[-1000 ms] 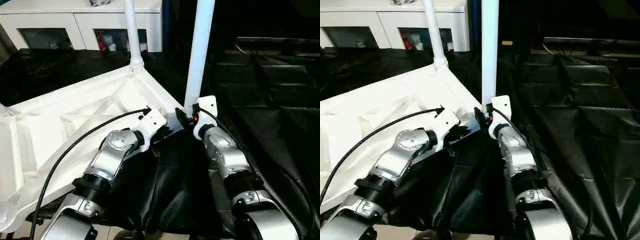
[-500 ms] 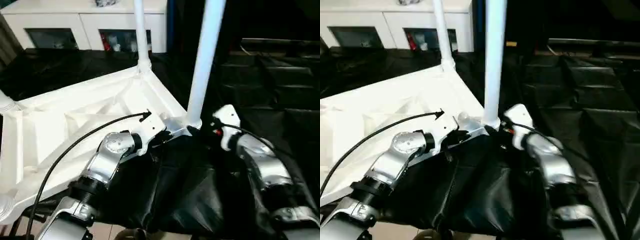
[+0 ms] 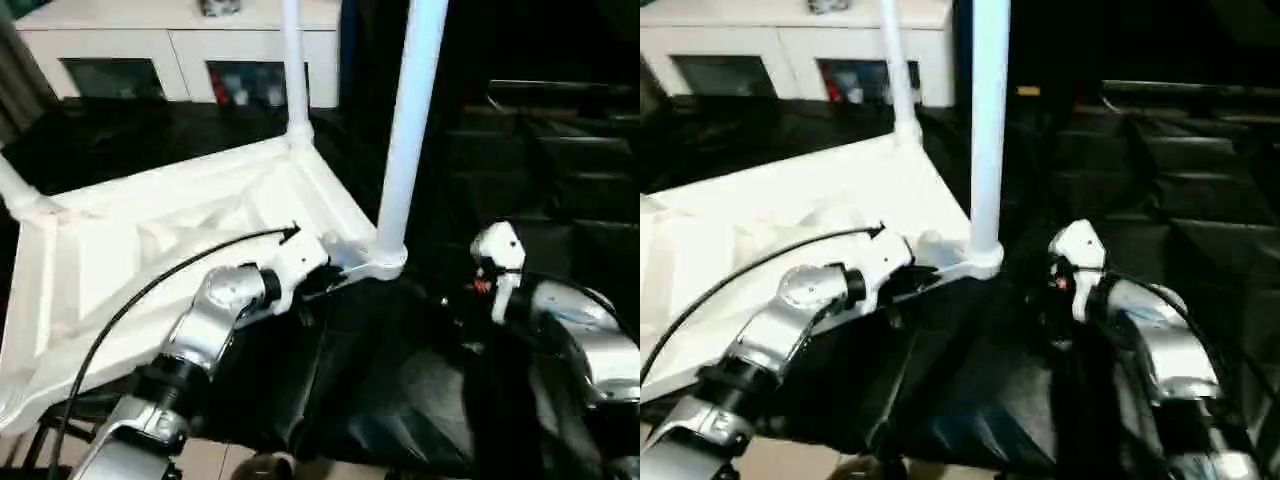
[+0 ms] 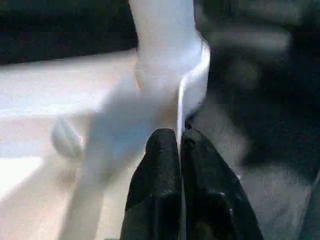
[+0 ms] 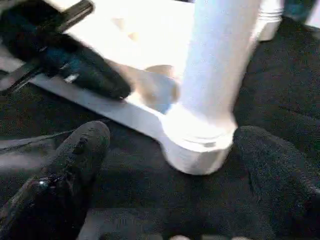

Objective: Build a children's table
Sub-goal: Rotate table base

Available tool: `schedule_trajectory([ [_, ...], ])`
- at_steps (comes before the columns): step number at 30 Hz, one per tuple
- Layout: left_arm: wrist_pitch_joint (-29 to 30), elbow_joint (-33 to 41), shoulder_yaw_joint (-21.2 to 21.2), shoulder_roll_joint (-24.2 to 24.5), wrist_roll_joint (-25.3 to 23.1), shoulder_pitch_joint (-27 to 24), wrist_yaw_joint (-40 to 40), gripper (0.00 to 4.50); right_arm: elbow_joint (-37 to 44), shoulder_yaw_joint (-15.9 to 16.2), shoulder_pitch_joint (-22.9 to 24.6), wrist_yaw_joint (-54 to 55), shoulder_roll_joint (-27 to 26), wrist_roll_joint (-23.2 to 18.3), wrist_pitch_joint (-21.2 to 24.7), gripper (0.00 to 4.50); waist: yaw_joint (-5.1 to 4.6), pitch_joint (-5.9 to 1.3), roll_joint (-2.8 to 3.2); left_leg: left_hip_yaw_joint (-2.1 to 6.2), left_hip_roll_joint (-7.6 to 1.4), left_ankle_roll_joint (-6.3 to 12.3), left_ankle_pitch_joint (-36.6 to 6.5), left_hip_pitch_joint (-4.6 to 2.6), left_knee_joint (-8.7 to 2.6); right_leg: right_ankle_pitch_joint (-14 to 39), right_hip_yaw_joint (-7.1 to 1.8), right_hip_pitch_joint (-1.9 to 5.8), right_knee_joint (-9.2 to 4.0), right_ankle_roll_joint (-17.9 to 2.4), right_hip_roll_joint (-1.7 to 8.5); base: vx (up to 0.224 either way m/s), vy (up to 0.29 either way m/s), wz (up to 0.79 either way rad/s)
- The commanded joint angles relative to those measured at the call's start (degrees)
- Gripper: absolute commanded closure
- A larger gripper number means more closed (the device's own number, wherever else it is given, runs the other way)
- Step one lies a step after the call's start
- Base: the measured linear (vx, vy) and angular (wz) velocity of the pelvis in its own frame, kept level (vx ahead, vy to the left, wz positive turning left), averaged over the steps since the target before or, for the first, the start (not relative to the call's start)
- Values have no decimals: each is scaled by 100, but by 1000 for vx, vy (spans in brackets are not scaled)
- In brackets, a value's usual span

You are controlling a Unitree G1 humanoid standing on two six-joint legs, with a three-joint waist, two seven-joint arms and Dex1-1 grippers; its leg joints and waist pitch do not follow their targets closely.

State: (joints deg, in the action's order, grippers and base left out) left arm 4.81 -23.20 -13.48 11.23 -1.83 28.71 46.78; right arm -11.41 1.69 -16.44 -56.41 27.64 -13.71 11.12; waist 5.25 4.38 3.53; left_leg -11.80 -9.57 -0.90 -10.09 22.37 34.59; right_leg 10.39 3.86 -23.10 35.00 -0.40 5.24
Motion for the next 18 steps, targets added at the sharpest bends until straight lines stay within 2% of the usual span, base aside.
schedule_trajectory([
  [1,110,246,163,58,204,62,96,383,256,110,36,-162,35,-126,143,0,18,-486,-106,210,-390,553,-1132,-101,-376,1201,-247,271,-434,-1398,381,0,0,0],
  [4,173,433,277,173,325,50,172,361,368,156,39,-208,20,-147,214,0,0,-476,-106,217,-373,476,-1230,-99,-386,1387,-249,272,-454,-1324,384,0,0,0],
  [7,678,1020,506,665,645,-144,664,338,491,255,-30,-159,-78,-166,337,0,-10,-474,-39,223,-363,369,-1291,-115,-395,1548,-248,259,-457,-1282,375,0,0,0],
  [8,767,1120,514,748,687,-191,751,338,492,272,-46,-154,-97,-167,350,0,-22,-475,-50,228,-373,351,-1292,-115,-404,1527,-249,264,-452,-1279,379,0,0,0],
  [9,970,1349,534,936,783,-299,949,317,496,309,-84,-140,-142,-170,378,0,-32,-476,-57,235,-372,334,-1284,-107,-413,1519,-244,270,-425,-1278,376,0,0,0],
  [10,1151,1563,545,1110,870,-405,1129,308,503,346,-115,-125,-184,-173,406,0,-53,-463,-38,221,-360,347,-1345,-119,-415,1644,-246,237,-450,-1245,352,0,0,0],
  [11,1450,1927,548,1392,1004,-614,1352,304,459,420,-182,-135,-274,-169,420,0,-45,-472,-27,213,-374,304,-1389,-155,-414,1693,-259,216,-448,-1259,362,0,0,0],
  [12,1450,1927,548,1392,1004,-614,1352,304,459,420,-182,-135,-274,-169,420,0,-43,-482,-10,236,-383,279,-1371,-137,-421,1658,-255,230,-415,-1276,369,0,0,0],
  [15,2366,3105,651,2109,1465,-1331,1676,304,177,701,-452,-163,-658,-107,433,0,-66,-464,-38,228,-389,232,-1455,-145,-455,1709,-258,194,-404,-1299,345,0,0,0],
  [16,2366,3105,651,2109,1465,-1331,1676,304,177,701,-452,-163,-658,-107,433,0,-89,-459,-9,223,-381,184,-1546,-152,-463,1751,-261,178,-405,-1315,331,0,0,0],
  [17,2666,3590,740,2303,1610,-1660,1620,304,46,830,-571,-173,-840,-61,435,0,-57,-476,-41,230,-399,108,-1578,-187,-446,1735,-272,172,-380,-1337,362,0,0,0],
  [18,2674,3601,743,2306,1613,-1668,1617,304,41,833,-575,-172,-845,-59,434,0,-65,-447,-26,223,-394,113,-1633,-179,-475,1810,-277,159,-419,-1310,341,0,0,0],
])
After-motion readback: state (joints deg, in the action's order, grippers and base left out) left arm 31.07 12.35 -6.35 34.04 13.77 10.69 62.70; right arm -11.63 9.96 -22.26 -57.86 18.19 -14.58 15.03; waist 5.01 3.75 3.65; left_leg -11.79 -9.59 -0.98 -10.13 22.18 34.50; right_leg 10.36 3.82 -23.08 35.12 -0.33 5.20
